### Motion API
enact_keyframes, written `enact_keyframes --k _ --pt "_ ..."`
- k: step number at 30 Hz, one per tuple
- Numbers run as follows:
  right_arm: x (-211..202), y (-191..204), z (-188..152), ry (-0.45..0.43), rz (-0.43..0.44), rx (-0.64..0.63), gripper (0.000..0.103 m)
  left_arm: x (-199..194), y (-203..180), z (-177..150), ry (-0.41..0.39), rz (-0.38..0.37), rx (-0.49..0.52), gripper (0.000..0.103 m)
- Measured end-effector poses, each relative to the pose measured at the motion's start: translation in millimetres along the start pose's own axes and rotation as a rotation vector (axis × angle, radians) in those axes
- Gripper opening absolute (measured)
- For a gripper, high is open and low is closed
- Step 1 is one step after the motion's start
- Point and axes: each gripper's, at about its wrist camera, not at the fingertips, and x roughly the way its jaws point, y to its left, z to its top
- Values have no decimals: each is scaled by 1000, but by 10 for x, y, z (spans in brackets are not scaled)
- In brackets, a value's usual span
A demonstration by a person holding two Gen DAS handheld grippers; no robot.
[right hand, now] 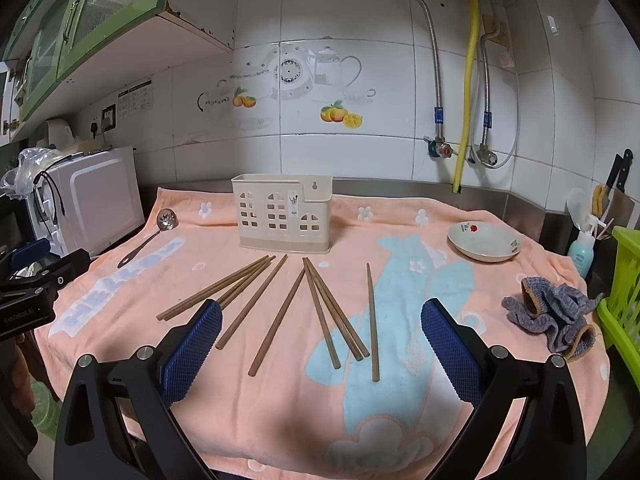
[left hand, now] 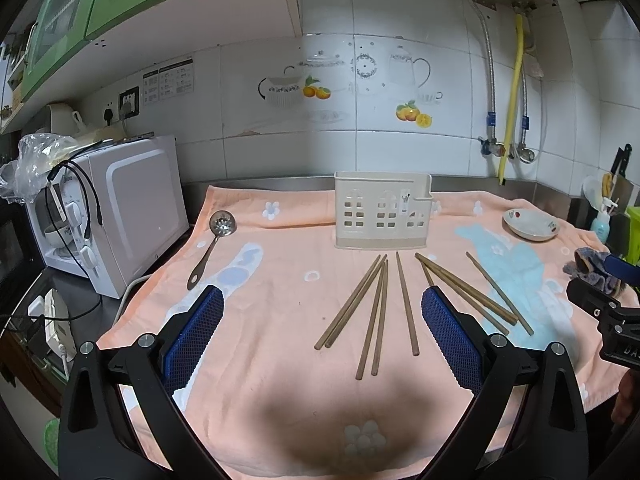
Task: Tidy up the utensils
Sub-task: 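Move the left tool toward a wooden chopstick while the right tool approaches another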
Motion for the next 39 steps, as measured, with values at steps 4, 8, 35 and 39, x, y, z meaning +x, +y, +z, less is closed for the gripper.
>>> enact_keyframes --k 4,8,35,39 --pt "39 -4 -8 10 -3 1 97 41 -3 -13 11 -2 -2 98" --pt "82 -21 -18 20 -2 5 97 87 -21 -24 18 -3 2 98" --pt "505 -117 -87 121 -15 25 96 544 -72 -72 115 -23 3 98" --pt "597 -137 -105 141 -16 31 96 630 -74 -84 133 -27 3 98"
